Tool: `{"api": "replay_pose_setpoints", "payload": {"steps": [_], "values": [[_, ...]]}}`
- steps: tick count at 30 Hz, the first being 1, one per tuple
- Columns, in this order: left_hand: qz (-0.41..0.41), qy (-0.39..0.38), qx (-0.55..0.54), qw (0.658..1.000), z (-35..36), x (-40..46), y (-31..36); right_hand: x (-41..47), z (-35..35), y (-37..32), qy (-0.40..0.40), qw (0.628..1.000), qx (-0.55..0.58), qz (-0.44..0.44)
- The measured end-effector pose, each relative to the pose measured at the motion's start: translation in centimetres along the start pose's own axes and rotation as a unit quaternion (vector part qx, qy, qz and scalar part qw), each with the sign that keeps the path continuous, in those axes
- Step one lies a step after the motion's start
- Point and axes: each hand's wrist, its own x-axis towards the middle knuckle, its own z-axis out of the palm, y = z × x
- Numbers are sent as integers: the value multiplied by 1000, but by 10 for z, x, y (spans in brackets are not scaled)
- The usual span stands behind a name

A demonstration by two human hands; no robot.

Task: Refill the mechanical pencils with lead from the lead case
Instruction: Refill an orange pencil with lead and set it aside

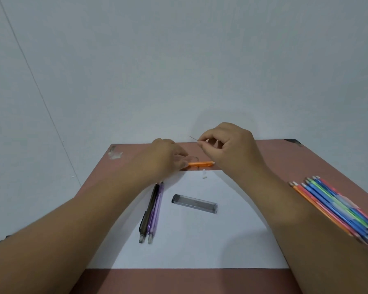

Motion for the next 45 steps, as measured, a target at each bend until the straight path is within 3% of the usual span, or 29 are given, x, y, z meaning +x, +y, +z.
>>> {"api": "replay_pose_setpoints", "payload": {"steps": [3, 8, 18, 23, 33, 45], "values": [[11, -34, 1, 999, 8, 9, 3, 1, -2, -2, 14, 1000, 13, 19], [20, -24, 11, 999, 9, 10, -2, 0, -2, -8, 12, 996, 68, 61], [-30, 142, -42, 988, -9, -19, -16, 0, -15, -26, 42, 951, 249, 176], [24, 230, -79, 970, -5, -35, -11, -2, -13, -41, 39, 943, 301, 138], [56, 211, -128, 967, -5, -32, -13, -17, -4, -54, -5, 940, 341, 33], [76, 220, -126, 964, -5, -31, -16, -17, 1, -51, 0, 949, 316, 0]]}}
